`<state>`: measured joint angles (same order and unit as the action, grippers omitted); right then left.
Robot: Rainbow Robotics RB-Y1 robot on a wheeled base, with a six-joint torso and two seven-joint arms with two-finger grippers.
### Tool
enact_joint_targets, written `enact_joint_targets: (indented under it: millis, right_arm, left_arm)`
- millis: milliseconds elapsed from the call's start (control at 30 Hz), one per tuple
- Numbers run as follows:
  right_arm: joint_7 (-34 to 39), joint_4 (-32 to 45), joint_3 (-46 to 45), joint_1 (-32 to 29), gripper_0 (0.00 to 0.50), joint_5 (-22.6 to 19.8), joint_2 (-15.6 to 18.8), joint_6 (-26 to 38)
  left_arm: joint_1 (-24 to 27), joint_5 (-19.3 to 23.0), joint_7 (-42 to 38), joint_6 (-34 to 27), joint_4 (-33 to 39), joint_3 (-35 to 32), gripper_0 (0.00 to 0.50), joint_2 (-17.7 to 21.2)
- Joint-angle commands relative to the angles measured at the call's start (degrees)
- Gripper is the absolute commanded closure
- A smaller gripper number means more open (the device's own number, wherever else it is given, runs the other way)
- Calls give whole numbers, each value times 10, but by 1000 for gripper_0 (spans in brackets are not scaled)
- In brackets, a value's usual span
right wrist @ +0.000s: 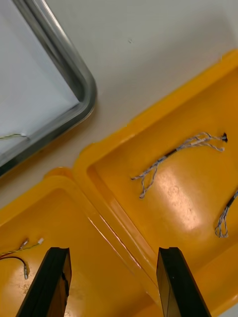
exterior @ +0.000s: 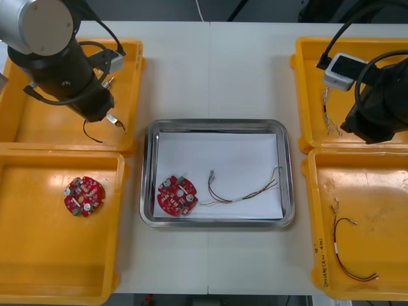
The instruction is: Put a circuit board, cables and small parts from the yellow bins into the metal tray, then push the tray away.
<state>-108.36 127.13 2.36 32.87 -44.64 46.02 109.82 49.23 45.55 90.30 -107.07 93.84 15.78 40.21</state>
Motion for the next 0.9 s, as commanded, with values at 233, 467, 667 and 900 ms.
enact_joint_targets:
  millis: [233,467,667,900]
  right_arm:
    - [10,-108,-70,-1,0,54,16,2]
    - [6,-180,-97,10,0,62,16,2]
    - [-4,-263,-97,57,0,67,16,2]
    - [-22,-387,-97,128,0,64,16,2]
  left_arm:
    - [25,9,-179,-22,108,54,499,-36]
    - [25,9,-246,0,133,101,498,-59]
    - [25,-5,-281,39,137,151,500,-69]
    - [26,-14,-296,73,118,187,499,-74]
